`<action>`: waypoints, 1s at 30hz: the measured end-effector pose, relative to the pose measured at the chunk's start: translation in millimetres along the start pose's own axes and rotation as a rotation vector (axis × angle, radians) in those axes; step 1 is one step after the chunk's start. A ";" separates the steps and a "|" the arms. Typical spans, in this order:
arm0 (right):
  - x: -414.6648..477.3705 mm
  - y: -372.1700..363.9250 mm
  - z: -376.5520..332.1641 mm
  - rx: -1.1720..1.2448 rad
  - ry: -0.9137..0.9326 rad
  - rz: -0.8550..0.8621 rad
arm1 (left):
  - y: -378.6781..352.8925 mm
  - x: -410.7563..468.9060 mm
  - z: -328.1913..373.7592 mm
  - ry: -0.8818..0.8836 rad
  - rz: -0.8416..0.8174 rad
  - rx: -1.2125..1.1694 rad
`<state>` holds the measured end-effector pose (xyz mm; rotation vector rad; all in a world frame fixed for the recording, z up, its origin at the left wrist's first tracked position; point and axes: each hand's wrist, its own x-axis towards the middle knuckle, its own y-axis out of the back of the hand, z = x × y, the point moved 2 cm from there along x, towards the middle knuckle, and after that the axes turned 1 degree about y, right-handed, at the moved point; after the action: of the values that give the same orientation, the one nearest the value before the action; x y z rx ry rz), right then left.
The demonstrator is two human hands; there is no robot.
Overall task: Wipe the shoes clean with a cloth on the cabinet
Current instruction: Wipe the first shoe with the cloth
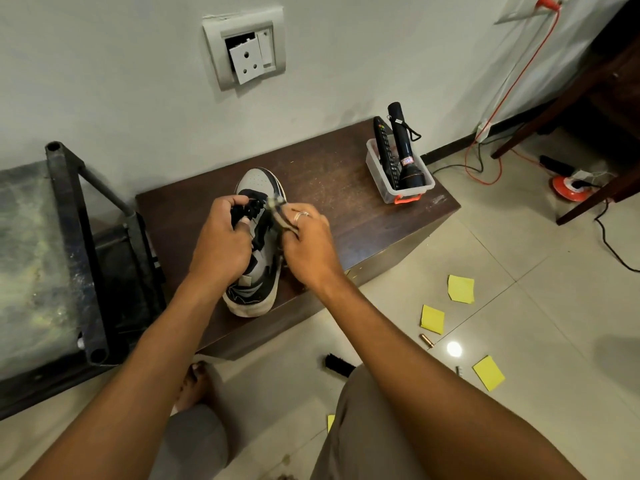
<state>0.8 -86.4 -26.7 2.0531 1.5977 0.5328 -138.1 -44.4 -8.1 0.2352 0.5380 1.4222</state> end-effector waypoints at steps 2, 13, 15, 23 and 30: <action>10.9 -14.3 -6.5 -0.124 0.053 -0.083 | 1.1 1.4 -1.9 -0.010 0.001 -0.007; -17.8 26.3 -14.2 0.130 -0.020 -0.417 | 1.5 4.2 -4.8 -0.004 0.018 -0.065; -3.1 28.7 -7.3 0.185 -0.080 -0.330 | 1.5 4.4 -4.9 -0.003 0.009 -0.054; -10.5 -6.1 -9.7 -0.031 0.105 -0.209 | 4.0 5.5 -7.3 0.010 0.024 -0.049; -30.2 36.4 -7.3 0.224 -0.106 -0.401 | 1.2 2.0 -2.2 0.001 -0.002 -0.033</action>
<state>17.8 -122.2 0.3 1.7993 2.0073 0.1040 -140.1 -42.7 -9.8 0.2074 0.5155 1.4280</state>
